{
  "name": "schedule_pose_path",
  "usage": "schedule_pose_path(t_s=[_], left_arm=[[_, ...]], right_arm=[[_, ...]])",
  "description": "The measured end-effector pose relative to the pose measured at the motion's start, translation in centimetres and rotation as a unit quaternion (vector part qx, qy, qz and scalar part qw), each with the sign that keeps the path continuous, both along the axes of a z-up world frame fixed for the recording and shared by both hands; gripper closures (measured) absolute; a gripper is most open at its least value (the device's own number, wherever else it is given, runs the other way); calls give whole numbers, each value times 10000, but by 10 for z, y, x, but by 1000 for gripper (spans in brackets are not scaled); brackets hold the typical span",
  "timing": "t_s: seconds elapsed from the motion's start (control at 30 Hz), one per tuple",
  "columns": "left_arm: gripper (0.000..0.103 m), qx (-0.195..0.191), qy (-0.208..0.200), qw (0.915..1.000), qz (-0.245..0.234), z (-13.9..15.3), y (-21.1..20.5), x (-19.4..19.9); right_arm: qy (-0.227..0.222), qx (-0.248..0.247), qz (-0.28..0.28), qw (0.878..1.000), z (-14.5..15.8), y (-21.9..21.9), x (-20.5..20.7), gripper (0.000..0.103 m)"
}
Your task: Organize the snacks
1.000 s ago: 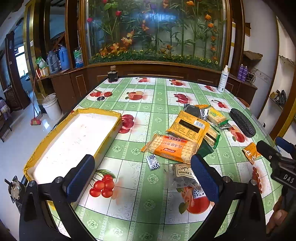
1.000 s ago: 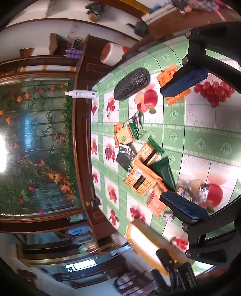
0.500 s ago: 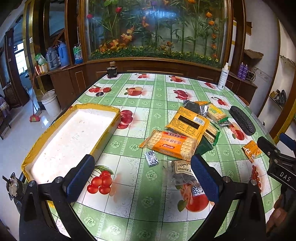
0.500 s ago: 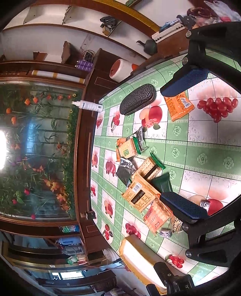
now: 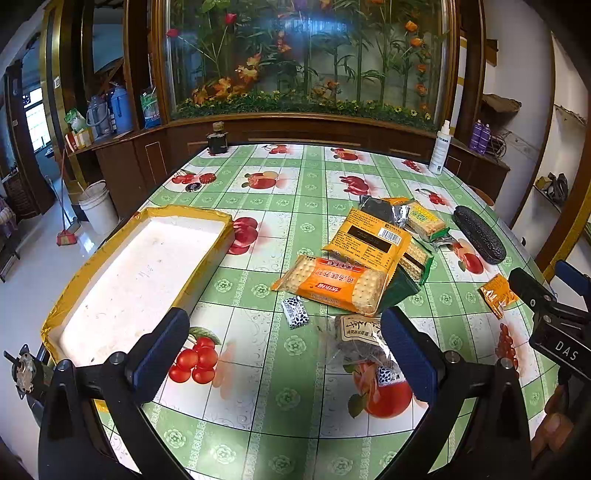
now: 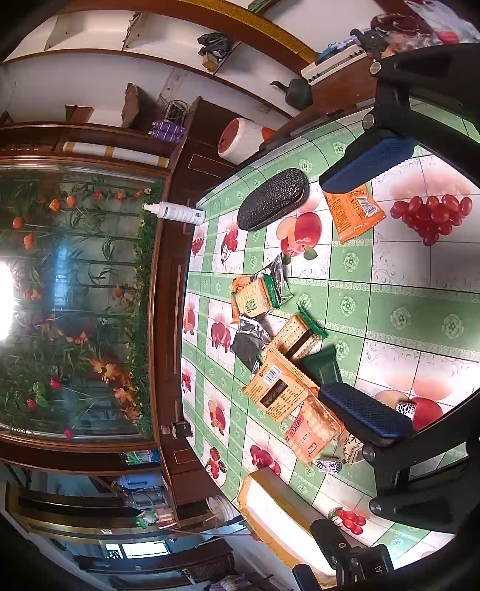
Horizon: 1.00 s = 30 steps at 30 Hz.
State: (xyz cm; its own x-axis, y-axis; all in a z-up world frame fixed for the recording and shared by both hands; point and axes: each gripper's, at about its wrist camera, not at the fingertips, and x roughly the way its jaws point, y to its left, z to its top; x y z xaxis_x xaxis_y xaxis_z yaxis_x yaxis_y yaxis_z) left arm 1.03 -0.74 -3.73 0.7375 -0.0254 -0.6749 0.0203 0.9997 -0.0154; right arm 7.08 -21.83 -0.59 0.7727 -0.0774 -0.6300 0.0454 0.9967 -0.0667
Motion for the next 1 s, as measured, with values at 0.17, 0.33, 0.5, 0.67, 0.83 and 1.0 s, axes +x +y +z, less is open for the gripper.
schedule_pose_path(t_s=[0.17,0.33,0.5,0.67,0.83,1.0], left_arm=[[0,-25,35,10000,-23,-1,-1,0],[0,-19,55,10000,-47,-2,-2,0],[0,-20,62,10000,-62,-2,-3,-1],[0,-11,86,9999,-97,-3,-6,-1],[0,-3,97,9999,-135,-3,-9,-1],[0,13,118,9998,-145,-4,-10,-2]], right_arm=[[9,-21,-10,10000,-1,1,-1,0],[-7,-68,-35,10000,-3,3,-2,0],[-6,-93,-50,9999,-4,4,-2,0],[-1,-105,-60,9999,-3,4,-1,0],[3,-78,-51,10000,-5,3,-1,0],[23,-43,-40,10000,-7,1,-1,0]])
